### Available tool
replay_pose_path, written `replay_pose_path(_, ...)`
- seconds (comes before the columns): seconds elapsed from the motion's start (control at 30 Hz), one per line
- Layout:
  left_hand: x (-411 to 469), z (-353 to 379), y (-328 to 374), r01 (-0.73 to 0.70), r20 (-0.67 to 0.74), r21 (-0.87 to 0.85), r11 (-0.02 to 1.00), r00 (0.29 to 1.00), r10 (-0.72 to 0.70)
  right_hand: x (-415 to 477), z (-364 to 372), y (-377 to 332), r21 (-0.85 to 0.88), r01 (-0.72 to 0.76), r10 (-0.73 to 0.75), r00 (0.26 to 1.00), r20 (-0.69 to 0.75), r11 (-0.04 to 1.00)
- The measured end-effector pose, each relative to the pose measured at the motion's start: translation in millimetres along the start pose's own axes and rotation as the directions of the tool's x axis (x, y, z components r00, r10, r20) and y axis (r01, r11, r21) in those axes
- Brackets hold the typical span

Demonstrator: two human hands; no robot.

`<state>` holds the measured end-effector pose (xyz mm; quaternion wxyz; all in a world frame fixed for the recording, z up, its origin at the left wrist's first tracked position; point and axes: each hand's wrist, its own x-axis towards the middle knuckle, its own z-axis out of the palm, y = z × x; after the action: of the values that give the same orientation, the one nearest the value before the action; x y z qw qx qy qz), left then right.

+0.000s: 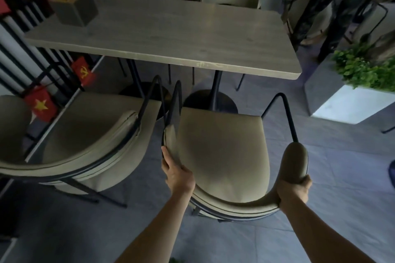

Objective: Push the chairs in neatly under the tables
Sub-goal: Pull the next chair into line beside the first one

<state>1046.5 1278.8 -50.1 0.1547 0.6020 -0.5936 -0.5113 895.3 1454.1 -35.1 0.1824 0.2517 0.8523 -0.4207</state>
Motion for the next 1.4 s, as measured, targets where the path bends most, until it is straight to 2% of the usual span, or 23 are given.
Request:
replay_pose_path(0.67,48,-41,-2,0.018,0.018,-0.018,1.0,1.0,-0.018,-43,44,-17,-0.037,0.005,-0.004,0.999,0.038,0.999)
replay_pose_path(1.17,49,-41,-4,0.047,0.03,-0.021,0.999,0.998,-0.047,-31,45,-15,-0.022,0.002,-0.002,0.999,0.032,1.0)
replay_pose_path(1.27,50,-40,-2,0.068,0.012,0.019,0.997,0.998,-0.068,-27,46,-13,-0.03,0.019,-0.019,1.0,0.021,0.999)
replay_pose_path(1.4,50,-43,-1,0.06,0.029,0.117,0.991,0.998,-0.064,-36,45,-15,-0.148,0.033,-0.029,0.999,0.028,0.988)
